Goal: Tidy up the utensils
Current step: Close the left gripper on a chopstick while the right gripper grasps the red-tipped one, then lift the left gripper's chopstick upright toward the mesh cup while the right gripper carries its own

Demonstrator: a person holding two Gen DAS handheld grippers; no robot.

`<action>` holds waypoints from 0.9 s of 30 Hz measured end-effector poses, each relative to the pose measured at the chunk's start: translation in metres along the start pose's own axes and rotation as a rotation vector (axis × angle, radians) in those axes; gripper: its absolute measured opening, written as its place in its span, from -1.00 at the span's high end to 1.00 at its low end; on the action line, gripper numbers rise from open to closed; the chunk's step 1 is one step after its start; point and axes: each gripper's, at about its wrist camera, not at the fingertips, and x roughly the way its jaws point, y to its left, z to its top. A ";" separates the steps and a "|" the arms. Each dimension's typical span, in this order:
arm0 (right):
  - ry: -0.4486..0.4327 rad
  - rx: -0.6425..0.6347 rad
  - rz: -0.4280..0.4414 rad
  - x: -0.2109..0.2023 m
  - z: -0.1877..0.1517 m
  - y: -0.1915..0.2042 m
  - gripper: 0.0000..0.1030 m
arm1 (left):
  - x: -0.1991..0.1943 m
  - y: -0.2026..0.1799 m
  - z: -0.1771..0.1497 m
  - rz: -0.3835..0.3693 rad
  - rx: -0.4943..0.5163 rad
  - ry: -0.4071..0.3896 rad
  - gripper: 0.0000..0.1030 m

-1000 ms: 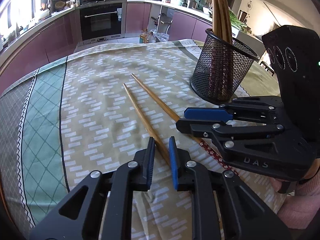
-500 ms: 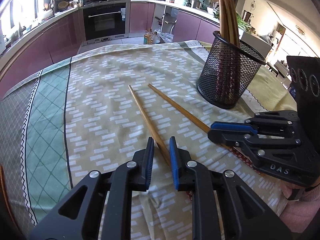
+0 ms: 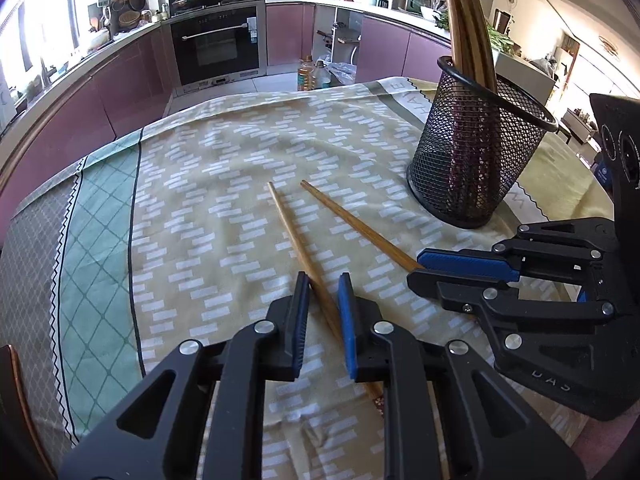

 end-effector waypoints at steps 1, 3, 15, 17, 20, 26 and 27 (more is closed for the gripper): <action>-0.001 0.007 0.005 0.000 0.000 -0.001 0.88 | 0.000 0.000 0.000 0.001 -0.006 -0.002 0.76; -0.005 0.013 0.008 -0.001 0.000 -0.003 0.89 | -0.001 -0.001 -0.001 0.001 -0.015 -0.006 0.80; -0.066 0.036 0.060 -0.027 -0.002 -0.009 0.89 | -0.014 0.001 -0.009 -0.020 -0.056 -0.027 0.85; -0.080 0.035 0.075 -0.032 -0.002 -0.008 0.89 | -0.018 0.002 -0.009 -0.021 -0.057 -0.035 0.85; -0.103 0.032 0.089 -0.040 -0.001 -0.006 0.89 | -0.027 0.004 -0.010 -0.026 -0.058 -0.053 0.85; -0.153 0.024 0.107 -0.059 -0.001 -0.003 0.89 | -0.048 0.006 -0.009 -0.042 -0.060 -0.092 0.85; -0.160 0.023 0.107 -0.062 -0.001 -0.002 0.89 | -0.051 0.006 -0.009 -0.048 -0.061 -0.098 0.85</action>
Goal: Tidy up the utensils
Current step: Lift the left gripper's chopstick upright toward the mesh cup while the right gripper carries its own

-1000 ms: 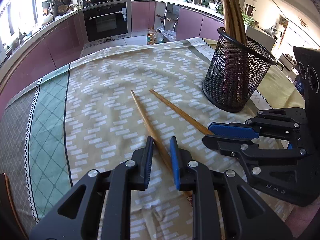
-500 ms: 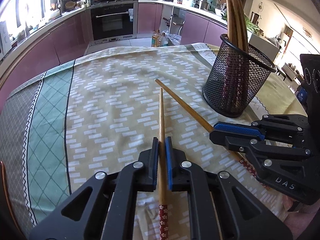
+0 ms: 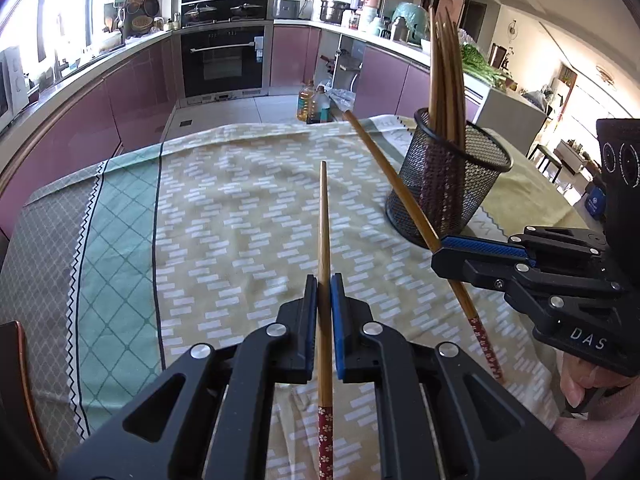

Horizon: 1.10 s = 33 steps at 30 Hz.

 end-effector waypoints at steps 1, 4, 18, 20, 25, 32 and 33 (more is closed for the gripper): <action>-0.007 -0.001 0.002 -0.003 0.000 0.000 0.89 | -0.003 -0.001 0.001 -0.004 -0.001 -0.005 0.85; -0.026 -0.006 0.009 -0.010 0.002 0.003 0.89 | -0.013 -0.002 0.003 -0.014 -0.002 -0.025 0.85; -0.112 -0.013 0.025 -0.043 0.002 -0.002 0.89 | -0.042 -0.007 0.014 -0.127 -0.008 -0.082 0.85; -0.122 -0.012 0.023 -0.047 0.003 -0.005 0.89 | -0.046 -0.008 0.015 -0.139 -0.008 -0.091 0.85; -0.143 -0.008 0.016 -0.054 0.005 -0.008 0.89 | -0.056 -0.012 0.018 -0.166 -0.002 -0.110 0.85; -0.172 -0.012 0.011 -0.063 0.006 -0.010 0.89 | -0.059 -0.015 0.022 -0.200 0.005 -0.116 0.85; -0.175 -0.013 0.011 -0.066 0.007 -0.012 0.89 | -0.060 -0.016 0.022 -0.204 0.007 -0.117 0.85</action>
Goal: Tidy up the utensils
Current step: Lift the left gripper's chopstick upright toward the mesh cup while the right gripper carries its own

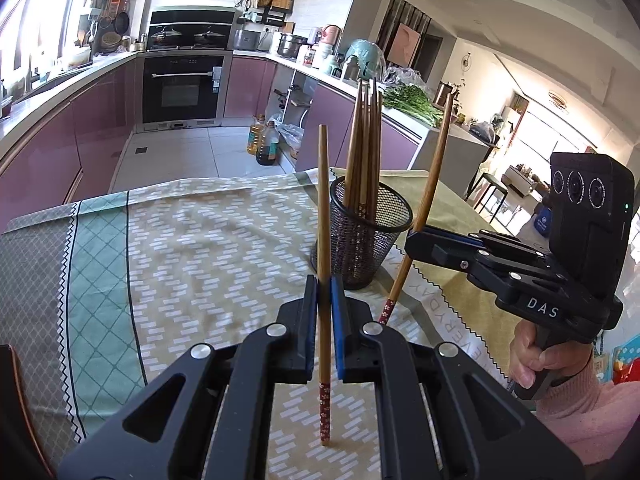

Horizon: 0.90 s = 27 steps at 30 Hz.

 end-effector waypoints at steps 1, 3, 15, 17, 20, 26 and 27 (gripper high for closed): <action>-0.005 -0.001 -0.002 -0.002 0.001 -0.001 0.89 | -0.001 -0.001 0.001 -0.003 0.001 -0.002 0.85; -0.013 -0.002 -0.005 -0.004 0.002 -0.002 0.89 | -0.001 -0.002 0.003 -0.009 0.006 -0.007 0.85; -0.048 -0.005 -0.027 -0.014 0.008 -0.006 0.89 | -0.007 -0.010 0.011 -0.040 0.028 -0.037 0.85; -0.050 -0.004 -0.028 -0.015 0.008 -0.008 0.89 | -0.006 -0.011 0.012 -0.042 0.030 -0.039 0.85; -0.052 -0.006 -0.031 -0.015 0.009 -0.008 0.89 | -0.005 -0.013 0.013 -0.043 0.034 -0.043 0.85; -0.062 -0.009 -0.033 -0.018 0.011 -0.007 0.89 | -0.003 -0.014 0.017 -0.040 0.045 -0.049 0.85; -0.063 -0.010 -0.033 -0.018 0.012 -0.007 0.89 | -0.003 -0.015 0.018 -0.041 0.046 -0.049 0.85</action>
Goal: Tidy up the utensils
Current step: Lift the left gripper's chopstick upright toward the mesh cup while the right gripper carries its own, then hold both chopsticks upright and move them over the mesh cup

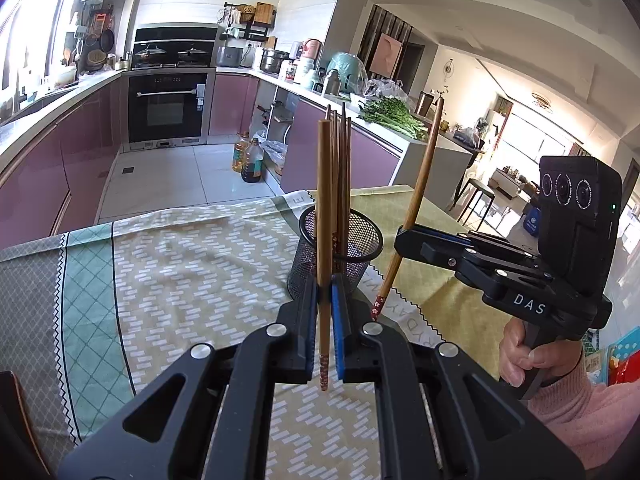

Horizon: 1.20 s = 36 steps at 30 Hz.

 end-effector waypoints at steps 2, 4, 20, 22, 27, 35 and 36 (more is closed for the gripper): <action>-0.001 0.000 -0.001 0.000 0.001 0.000 0.89 | 0.001 -0.001 0.001 0.000 0.003 0.000 0.85; 0.000 -0.001 0.000 0.000 0.001 0.000 0.89 | 0.001 -0.001 0.001 -0.002 0.004 0.000 0.85; -0.012 0.000 -0.007 -0.004 0.007 -0.003 0.89 | 0.000 -0.006 0.010 -0.003 0.030 -0.015 0.85; -0.016 0.000 -0.009 -0.007 0.007 -0.003 0.89 | -0.001 -0.007 0.012 -0.004 0.034 -0.019 0.85; -0.023 0.001 -0.014 -0.010 0.011 -0.002 0.89 | -0.003 -0.010 0.016 -0.007 0.042 -0.028 0.85; -0.028 0.001 -0.014 -0.010 0.012 -0.003 0.89 | -0.004 -0.013 0.020 -0.012 0.048 -0.029 0.85; -0.029 0.002 -0.014 -0.009 0.012 -0.004 0.89 | -0.003 -0.013 0.022 -0.013 0.049 -0.029 0.85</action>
